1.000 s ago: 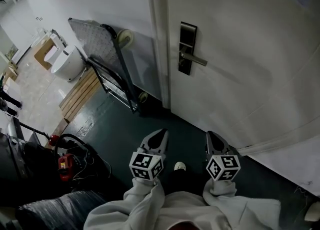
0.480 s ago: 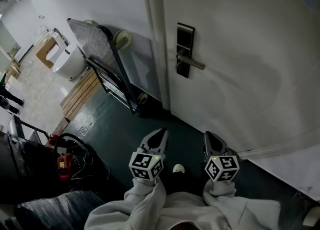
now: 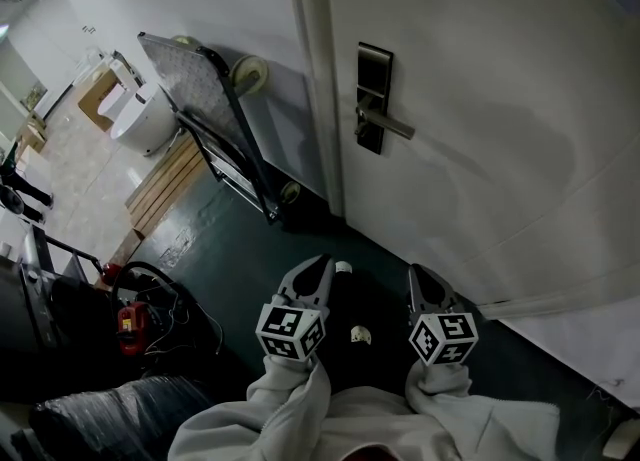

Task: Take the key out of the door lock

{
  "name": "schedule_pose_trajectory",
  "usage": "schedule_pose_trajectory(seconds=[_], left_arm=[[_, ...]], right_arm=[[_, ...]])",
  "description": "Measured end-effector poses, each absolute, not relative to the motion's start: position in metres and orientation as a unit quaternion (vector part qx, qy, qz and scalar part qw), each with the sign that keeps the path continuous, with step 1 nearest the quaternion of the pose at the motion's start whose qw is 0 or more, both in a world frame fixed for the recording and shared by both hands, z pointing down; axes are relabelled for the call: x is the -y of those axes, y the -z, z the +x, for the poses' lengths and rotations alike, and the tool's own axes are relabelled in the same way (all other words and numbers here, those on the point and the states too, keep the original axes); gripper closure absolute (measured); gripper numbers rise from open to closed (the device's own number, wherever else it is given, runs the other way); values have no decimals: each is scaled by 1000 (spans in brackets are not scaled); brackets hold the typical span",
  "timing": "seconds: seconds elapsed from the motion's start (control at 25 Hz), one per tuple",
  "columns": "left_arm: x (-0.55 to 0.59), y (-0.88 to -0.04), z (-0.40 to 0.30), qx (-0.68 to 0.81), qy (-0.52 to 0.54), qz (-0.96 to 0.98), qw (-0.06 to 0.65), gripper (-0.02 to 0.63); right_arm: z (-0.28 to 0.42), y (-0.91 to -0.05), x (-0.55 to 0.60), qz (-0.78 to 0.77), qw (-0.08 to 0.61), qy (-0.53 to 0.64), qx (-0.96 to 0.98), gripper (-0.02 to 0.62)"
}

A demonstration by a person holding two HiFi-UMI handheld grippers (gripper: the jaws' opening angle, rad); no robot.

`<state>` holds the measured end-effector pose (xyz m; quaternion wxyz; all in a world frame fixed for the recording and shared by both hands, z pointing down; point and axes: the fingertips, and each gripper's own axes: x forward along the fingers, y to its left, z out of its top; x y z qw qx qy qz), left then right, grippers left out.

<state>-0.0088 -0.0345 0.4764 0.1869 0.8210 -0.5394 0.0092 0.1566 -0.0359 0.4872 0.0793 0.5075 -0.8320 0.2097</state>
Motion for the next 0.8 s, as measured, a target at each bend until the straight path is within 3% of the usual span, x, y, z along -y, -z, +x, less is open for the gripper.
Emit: schedule_pose_trajectory(seconds=[0.8], left_arm=[[127, -469, -15, 528, 1, 828, 189, 583]], right_arm=[[161, -478, 123, 535, 68, -202, 817, 543]])
